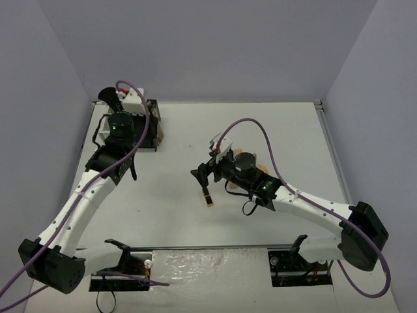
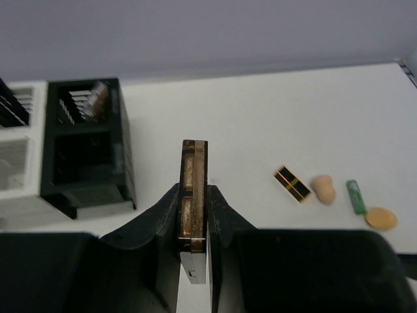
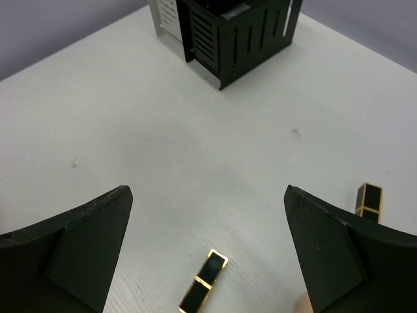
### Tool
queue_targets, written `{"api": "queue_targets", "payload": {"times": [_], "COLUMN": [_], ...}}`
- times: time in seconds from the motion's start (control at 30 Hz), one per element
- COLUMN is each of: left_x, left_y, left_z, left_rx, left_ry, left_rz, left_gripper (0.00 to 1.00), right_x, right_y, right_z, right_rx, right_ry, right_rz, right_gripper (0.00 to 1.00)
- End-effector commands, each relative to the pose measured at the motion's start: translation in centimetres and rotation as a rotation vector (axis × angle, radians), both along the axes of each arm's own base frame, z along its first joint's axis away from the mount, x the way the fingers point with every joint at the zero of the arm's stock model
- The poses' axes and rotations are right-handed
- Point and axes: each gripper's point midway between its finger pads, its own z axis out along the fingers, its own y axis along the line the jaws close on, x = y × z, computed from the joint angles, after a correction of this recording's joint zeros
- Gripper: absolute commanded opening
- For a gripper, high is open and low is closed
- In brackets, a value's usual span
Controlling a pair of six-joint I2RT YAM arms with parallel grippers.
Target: Organize the makeup
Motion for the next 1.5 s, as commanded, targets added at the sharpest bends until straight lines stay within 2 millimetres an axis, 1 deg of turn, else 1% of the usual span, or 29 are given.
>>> {"api": "queue_targets", "payload": {"times": [0.0,0.03,0.07,0.1,0.13,0.23,0.27,0.33,0.37,0.47,0.53,0.63,0.8,0.83,0.9,0.93,1.03,1.1,1.23,1.3,1.33,1.47], "left_x": [4.2,5.9,7.3,8.2,9.2,13.5,14.4,16.2,17.1,20.1,21.5,23.3,24.7,24.8,24.9,25.0,25.2,25.3,25.3,25.1,25.1,24.9], "left_y": [4.2,5.8,5.9,7.2,7.5,8.3,8.7,10.2,10.7,11.8,12.1,12.0,11.2,11.0,10.9,10.9,10.7,10.7,10.6,10.6,10.6,10.8], "left_z": [8.5,8.1,8.4,10.0,8.6,8.8,8.7,9.4,9.4,8.8,8.3,6.9,4.3,3.7,3.0,2.1,0.7,-0.7,-2.1,-2.7,-2.7,-3.0], "left_rx": [0.034,0.059,0.091,0.126,0.132,0.181,0.182,0.182,0.186,0.237,0.251,0.266,0.250,0.245,0.241,0.238,0.228,0.223,0.214,0.214,0.216,0.224], "left_ry": [-0.313,-0.316,-0.338,-0.377,-0.346,-0.371,-0.376,-0.425,-0.441,-0.467,-0.476,-0.485,-0.456,-0.448,-0.444,-0.436,-0.421,-0.400,-0.379,-0.368,-0.366,-0.358], "left_rz": [0.035,0.059,0.035,0.047,0.037,-0.018,-0.024,-0.019,-0.017,-0.004,-0.011,-0.031,-0.082,-0.096,-0.097,-0.097,-0.112,-0.117,-0.124,-0.124,-0.121,-0.114], "left_gripper": [0.00,0.00,0.00,0.00,0.00,0.00,0.00,0.00,0.00,0.00,0.00,0.00,0.00,0.00,0.00,0.00,0.00,0.00,0.01,0.05,0.09,0.13], "right_x": [0.8,0.8,0.8,0.9,0.8,0.9,0.9,0.9,0.9,0.7,0.6,0.7,0.9,0.9,0.9,0.9,0.8,0.8,0.7,0.7,0.6,0.5], "right_y": [-1.8,-2.1,-2.5,-2.8,-2.8,-2.9,-2.9,-2.8,-2.7,-2.4,-2.2,-2.1,-2.0,-2.1,-2.0,-2.1,-2.0,-2.1,-2.1,-2.1,-2.0,-2.1], "right_z": [1.9,1.7,1.1,1.0,0.8,0.4,0.4,0.0,-0.2,-0.6,-1.0,-1.8,-2.0,-2.0,-1.9,-2.0,-2.0,-2.0,-2.1,-2.1,-2.0,-2.1], "right_rx": [0.040,0.029,0.022,0.025,0.026,0.032,0.032,0.027,0.025,0.023,0.019,0.004,-0.005,-0.005,-0.002,-0.003,-0.003,-0.004,-0.003,-0.001,0.000,0.002], "right_ry": [-0.066,-0.084,-0.085,-0.085,-0.082,-0.073,-0.074,-0.067,-0.063,-0.051,-0.043,-0.027,-0.024,-0.024,-0.026,-0.026,-0.024,-0.024,-0.024,-0.023,-0.023,-0.022], "right_rz": [-0.042,-0.041,-0.044,-0.046,-0.040,-0.032,-0.032,-0.024,-0.020,-0.001,0.009,0.017,0.018,0.017,0.020,0.019,0.024,0.023,0.024,0.025,0.027,0.029], "right_gripper": [1.00,1.00,1.00,1.00,1.00,1.00,1.00,1.00,1.00,1.00,1.00,1.00,1.00,1.00,1.00,1.00,1.00,1.00,1.00,1.00,1.00,1.00]}}
